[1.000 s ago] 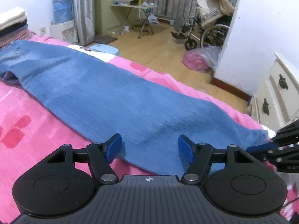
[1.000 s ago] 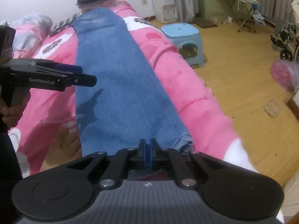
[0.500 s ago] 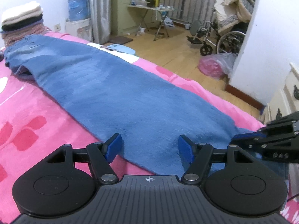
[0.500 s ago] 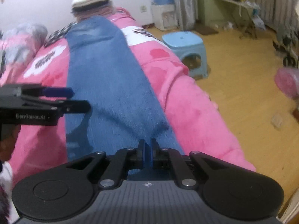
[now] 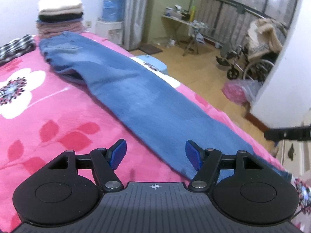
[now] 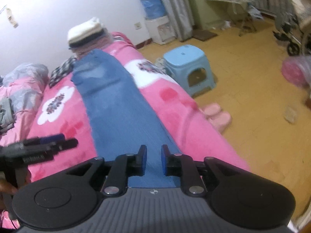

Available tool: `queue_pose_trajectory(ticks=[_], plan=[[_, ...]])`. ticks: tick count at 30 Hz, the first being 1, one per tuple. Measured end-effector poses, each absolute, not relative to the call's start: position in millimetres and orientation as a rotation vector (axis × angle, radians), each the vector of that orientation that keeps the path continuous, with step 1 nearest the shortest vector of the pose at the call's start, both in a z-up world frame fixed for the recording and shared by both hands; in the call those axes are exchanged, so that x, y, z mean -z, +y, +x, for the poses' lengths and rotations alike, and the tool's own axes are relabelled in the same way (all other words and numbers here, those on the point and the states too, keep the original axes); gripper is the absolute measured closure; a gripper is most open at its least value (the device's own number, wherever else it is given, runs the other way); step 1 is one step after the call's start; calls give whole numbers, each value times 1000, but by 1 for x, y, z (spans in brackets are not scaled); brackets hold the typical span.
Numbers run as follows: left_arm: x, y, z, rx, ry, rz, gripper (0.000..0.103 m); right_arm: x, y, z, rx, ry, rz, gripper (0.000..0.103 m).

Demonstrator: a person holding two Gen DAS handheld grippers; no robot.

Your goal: Fold clothes

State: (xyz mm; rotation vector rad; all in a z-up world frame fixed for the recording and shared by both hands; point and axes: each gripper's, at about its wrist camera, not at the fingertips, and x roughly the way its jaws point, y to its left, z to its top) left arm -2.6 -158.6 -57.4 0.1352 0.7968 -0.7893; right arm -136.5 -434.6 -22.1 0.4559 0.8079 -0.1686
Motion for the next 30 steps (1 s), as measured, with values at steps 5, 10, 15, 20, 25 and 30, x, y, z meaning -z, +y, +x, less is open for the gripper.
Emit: queue_pose_trajectory(ticks=[5, 10, 15, 20, 25, 30], plan=[[55, -145, 31, 740, 811, 113, 36, 4, -423, -52, 92, 894, 442, 71], [56, -126, 85, 669, 799, 102, 36, 4, -399, 49, 94, 1022, 333, 71], [67, -104, 125, 630, 838, 33, 36, 25, -375, 118, 102, 1054, 294, 71], [75, -87, 148, 667, 883, -25, 36, 39, -355, 142, 51, 973, 382, 71], [59, -65, 179, 683, 834, -86, 36, 21, -339, 161, 10, 856, 385, 70], [15, -36, 229, 641, 751, -122, 34, -20, -334, 204, -30, 727, 455, 66]])
